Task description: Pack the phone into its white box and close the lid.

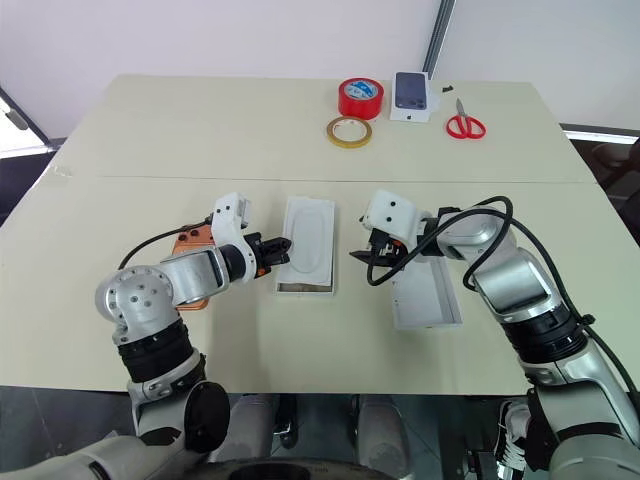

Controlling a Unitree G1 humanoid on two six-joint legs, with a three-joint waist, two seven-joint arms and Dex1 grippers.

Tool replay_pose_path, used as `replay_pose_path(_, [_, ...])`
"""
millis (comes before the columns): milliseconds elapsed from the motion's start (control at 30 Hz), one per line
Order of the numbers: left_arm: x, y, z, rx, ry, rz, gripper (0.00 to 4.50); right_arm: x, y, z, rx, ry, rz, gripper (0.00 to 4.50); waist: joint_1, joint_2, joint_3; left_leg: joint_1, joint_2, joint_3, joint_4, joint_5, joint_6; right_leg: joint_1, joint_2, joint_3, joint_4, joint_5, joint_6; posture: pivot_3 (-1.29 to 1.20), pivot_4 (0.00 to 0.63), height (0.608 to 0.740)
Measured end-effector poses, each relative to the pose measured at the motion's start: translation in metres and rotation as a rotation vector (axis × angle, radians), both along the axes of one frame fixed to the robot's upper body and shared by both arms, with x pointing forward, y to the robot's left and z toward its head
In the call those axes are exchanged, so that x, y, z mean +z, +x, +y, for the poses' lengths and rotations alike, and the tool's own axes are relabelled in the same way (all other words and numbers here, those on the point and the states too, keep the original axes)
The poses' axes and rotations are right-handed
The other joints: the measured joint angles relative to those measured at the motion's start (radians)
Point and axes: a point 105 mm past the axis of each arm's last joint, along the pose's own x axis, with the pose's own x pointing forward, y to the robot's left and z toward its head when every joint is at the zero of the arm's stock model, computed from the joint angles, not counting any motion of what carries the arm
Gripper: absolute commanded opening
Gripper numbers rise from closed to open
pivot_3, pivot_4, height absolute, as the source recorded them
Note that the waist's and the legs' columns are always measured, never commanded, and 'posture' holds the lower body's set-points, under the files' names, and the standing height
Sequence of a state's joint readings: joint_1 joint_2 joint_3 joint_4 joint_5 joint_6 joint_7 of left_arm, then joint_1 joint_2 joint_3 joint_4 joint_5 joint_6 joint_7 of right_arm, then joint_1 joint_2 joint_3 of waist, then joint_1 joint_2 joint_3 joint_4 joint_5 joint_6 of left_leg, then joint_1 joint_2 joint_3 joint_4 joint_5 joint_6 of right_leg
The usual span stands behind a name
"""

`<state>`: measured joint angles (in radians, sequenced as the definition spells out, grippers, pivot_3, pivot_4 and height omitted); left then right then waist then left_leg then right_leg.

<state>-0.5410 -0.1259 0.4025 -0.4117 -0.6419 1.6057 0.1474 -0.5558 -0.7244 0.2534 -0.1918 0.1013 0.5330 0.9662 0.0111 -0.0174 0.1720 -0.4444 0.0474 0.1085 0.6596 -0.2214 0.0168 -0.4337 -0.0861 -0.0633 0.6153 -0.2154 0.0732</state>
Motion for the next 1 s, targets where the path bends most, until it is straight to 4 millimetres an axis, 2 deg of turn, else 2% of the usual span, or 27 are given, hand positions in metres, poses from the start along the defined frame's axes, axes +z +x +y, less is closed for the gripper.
replay_pose_path(100, [0.000,-0.002,-0.002,-0.002,0.000,-0.001,0.95,-0.003,-0.001,0.006,0.015,0.007,0.003,3.49,0.001,0.000,0.000,0.000,0.000,0.000,0.000,0.000,0.000,0.000,0.000,0.000,0.000,0.000,0.000,0.00,0.150,0.740])
replay_pose_path(267, [0.006,-0.005,-0.004,-0.024,-0.028,-0.034,3.56,-0.003,0.002,0.008,0.008,0.016,-0.011,3.49,0.001,0.000,0.000,0.000,0.000,0.000,0.001,0.000,0.000,0.000,0.000,0.000,0.000,0.000,0.000,0.00,0.150,0.740])
replay_pose_path(333, [0.008,-0.005,-0.001,-0.019,-0.033,-0.042,4.45,-0.004,0.003,0.007,-0.002,0.015,-0.007,3.49,0.000,0.000,0.000,0.000,0.000,0.000,0.001,0.000,0.000,0.000,0.000,0.000,0.000,0.000,0.000,0.00,0.150,0.740])
replay_pose_path(367, [0.009,-0.005,0.001,-0.017,-0.041,-0.047,4.45,-0.005,0.004,0.007,-0.008,0.016,-0.007,3.49,0.000,0.000,0.000,0.000,0.000,-0.001,0.001,0.000,0.000,0.000,0.000,0.000,0.000,0.000,0.000,0.00,0.150,0.740])
replay_pose_path(467, [0.020,-0.004,0.009,-0.010,-0.070,-0.094,4.50,-0.004,0.009,0.012,-0.039,0.049,0.012,2.59,-0.003,0.000,0.000,0.000,0.000,0.000,0.001,0.000,0.000,0.000,0.000,0.000,0.000,0.000,0.000,0.00,0.150,0.740])
replay_pose_path(567, [0.040,-0.001,0.017,-0.013,-0.057,-0.180,4.50,0.001,0.016,0.021,-0.070,0.087,0.018,1.14,-0.002,0.000,0.000,0.000,0.000,-0.001,0.001,0.000,0.000,0.000,0.001,0.000,0.001,0.000,0.000,0.00,0.150,0.740])
replay_pose_path(633, [0.047,-0.002,0.029,-0.018,0.017,-0.233,4.50,0.003,0.022,0.028,-0.100,0.101,0.017,0.19,-0.006,0.000,0.000,0.000,0.000,-0.001,0.001,0.000,0.000,0.000,0.001,0.000,0.001,0.000,0.000,0.00,0.150,0.740])
replay_pose_path(733, [0.047,-0.007,0.051,-0.032,0.160,-0.312,4.50,0.000,0.026,0.036,-0.122,0.097,0.024,0.08,-0.012,0.001,0.000,0.000,0.001,0.000,-0.001,0.000,0.000,-0.001,0.000,0.000,0.002,0.000,0.000,0.00,0.150,0.740])
replay_pose_path(867, [0.035,-0.024,0.075,-0.125,0.312,-0.403,4.50,-0.004,0.032,0.060,-0.129,0.109,0.032,0.08,-0.028,0.001,0.000,0.000,0.001,0.001,-0.004,-0.001,-0.005,-0.004,-0.002,0.001,0.002,0.000,-0.001,0.00,0.150,0.740])
replay_pose_path(1000, [0.028,-0.037,0.085,-0.204,0.345,-0.455,4.50,-0.009,0.036,0.071,-0.140,0.097,0.035,0.08,-0.024,0.001,0.000,-0.001,0.000,0.002,-0.008,0.000,-0.007,-0.007,-0.005,0.001,0.001,0.000,-0.002,0.00,0.150,0.740])
